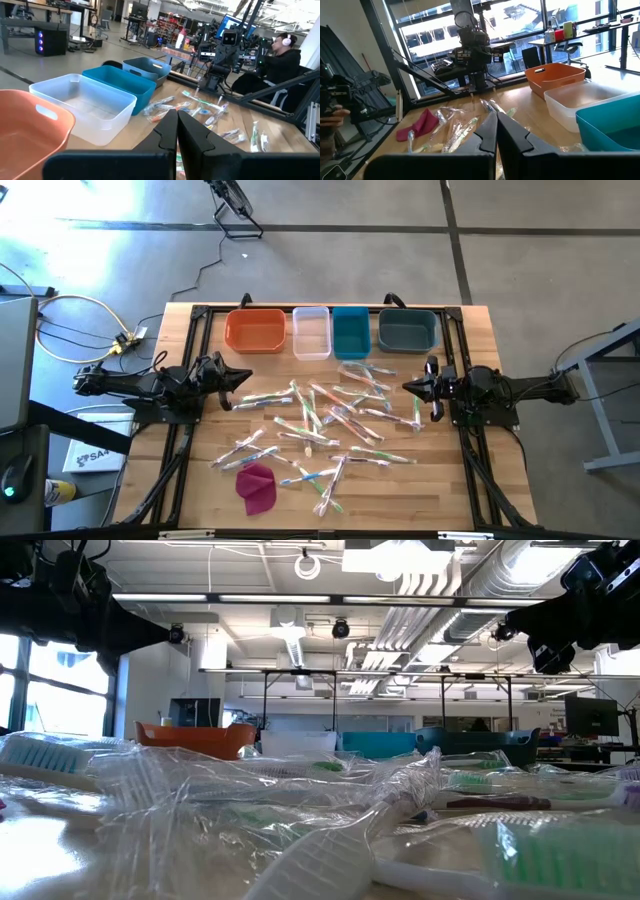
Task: Pick & Place Toothbrushes
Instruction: Put the orange toothbrush into the orange bin
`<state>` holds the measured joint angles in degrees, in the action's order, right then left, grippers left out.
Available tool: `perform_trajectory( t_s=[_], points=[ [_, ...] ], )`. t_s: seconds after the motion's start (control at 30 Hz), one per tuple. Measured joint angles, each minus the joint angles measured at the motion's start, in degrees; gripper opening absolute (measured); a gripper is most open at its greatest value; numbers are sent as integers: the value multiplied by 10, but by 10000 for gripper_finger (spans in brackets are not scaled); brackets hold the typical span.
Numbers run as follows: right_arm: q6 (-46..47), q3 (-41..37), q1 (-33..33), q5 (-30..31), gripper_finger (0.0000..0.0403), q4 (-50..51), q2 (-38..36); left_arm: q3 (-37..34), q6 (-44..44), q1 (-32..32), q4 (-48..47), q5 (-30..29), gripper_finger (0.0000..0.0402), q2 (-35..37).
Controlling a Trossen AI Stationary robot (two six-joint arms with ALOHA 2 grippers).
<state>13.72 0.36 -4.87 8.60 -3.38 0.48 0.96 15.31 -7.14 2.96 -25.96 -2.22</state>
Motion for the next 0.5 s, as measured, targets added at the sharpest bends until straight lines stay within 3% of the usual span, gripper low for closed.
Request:
perform_trajectory(
  t_s=[0.5],
  points=[
    [0,0,0,0,2,-1,0,0,0,0,0,-5,8,0]
  ],
)
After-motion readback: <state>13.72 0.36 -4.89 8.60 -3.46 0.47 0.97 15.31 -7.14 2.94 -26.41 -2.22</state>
